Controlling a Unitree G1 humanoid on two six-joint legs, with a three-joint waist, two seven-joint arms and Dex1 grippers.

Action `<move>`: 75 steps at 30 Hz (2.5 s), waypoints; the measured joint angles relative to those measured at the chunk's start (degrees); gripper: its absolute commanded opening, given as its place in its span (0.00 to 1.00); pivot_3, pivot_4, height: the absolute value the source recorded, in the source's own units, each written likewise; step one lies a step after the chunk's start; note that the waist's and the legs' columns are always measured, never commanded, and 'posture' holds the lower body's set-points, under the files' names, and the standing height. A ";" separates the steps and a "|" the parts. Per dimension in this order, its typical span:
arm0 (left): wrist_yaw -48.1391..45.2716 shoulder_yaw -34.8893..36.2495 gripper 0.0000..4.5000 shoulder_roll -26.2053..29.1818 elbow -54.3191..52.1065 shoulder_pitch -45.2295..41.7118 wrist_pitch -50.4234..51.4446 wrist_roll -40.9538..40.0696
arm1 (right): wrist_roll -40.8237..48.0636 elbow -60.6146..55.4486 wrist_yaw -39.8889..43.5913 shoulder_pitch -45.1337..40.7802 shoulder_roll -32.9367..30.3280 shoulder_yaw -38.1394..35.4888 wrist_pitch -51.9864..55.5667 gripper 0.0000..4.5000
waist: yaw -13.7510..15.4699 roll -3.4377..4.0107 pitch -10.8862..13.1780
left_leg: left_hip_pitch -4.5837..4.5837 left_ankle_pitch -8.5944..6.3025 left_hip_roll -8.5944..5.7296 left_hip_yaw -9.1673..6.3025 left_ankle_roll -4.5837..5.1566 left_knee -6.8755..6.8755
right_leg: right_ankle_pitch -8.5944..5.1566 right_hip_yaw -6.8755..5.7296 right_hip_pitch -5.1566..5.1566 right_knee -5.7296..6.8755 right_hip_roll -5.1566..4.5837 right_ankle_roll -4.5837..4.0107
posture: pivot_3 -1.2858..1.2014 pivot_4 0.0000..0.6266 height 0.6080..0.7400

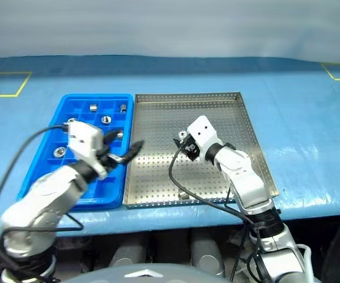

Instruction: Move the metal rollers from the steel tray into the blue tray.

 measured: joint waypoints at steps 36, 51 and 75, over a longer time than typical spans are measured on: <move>-6.47 -2.05 0.96 2.25 2.11 4.65 -7.66 3.33 | 2.03 13.57 -3.37 0.80 4.98 -6.58 3.53 0.37 | -1.61 0.05 0.03 | 0.01 -0.04 0.03 0.13 0.07 -0.07 | 0.24 0.16 -0.05 -0.05 0.06 0.45 | 0.46 0.24 1.00; -4.92 15.09 0.96 5.97 0.16 13.59 -7.91 2.65 | 8.98 -5.98 4.63 -5.24 13.76 6.24 3.39 0.37 | -1.63 0.15 0.09 | 0.03 -0.03 0.18 0.00 0.05 -0.19 | 0.17 -0.01 -0.09 -0.02 0.09 0.33 | 0.49 0.24 1.00; -6.20 32.49 0.96 4.04 -14.16 33.51 -9.48 -8.83 | 1.37 38.42 11.87 -21.53 27.18 11.76 -19.80 0.37 | 2.54 0.12 0.11 | 0.06 0.09 0.08 -0.25 -0.20 -0.30 | -0.15 -0.40 -0.02 0.00 -0.07 -0.24 | 0.56 0.24 1.00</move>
